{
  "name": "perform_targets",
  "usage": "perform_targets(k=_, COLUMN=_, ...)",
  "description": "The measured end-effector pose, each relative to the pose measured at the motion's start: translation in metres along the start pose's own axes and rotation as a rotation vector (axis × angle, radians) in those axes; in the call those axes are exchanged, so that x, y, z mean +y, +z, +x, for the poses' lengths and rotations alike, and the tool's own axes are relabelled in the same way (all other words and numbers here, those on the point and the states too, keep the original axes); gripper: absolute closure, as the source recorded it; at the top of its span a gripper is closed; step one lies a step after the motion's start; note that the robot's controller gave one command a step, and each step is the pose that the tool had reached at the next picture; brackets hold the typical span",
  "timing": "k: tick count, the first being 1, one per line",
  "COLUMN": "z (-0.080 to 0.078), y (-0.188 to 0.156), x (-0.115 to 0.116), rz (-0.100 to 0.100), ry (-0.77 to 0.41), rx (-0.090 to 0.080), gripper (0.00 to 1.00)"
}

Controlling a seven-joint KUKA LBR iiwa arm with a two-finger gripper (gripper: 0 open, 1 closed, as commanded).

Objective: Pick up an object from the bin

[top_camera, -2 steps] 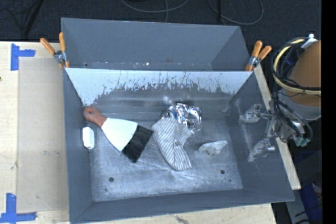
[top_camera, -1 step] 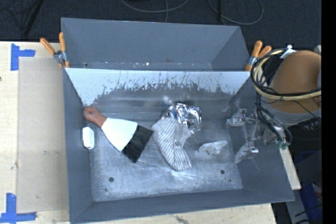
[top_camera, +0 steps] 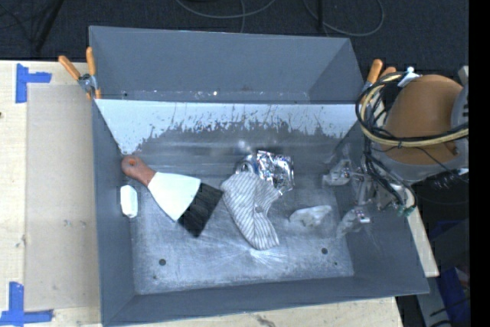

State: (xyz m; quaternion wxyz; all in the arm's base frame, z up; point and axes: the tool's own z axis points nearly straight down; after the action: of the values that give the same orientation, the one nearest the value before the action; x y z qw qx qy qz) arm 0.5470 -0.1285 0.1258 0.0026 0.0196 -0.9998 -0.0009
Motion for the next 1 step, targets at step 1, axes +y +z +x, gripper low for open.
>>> perform_targets(k=1, z=-0.0151, y=0.0005, x=0.0106, rz=0.002, ry=-0.155, rx=-0.007, gripper=0.0)
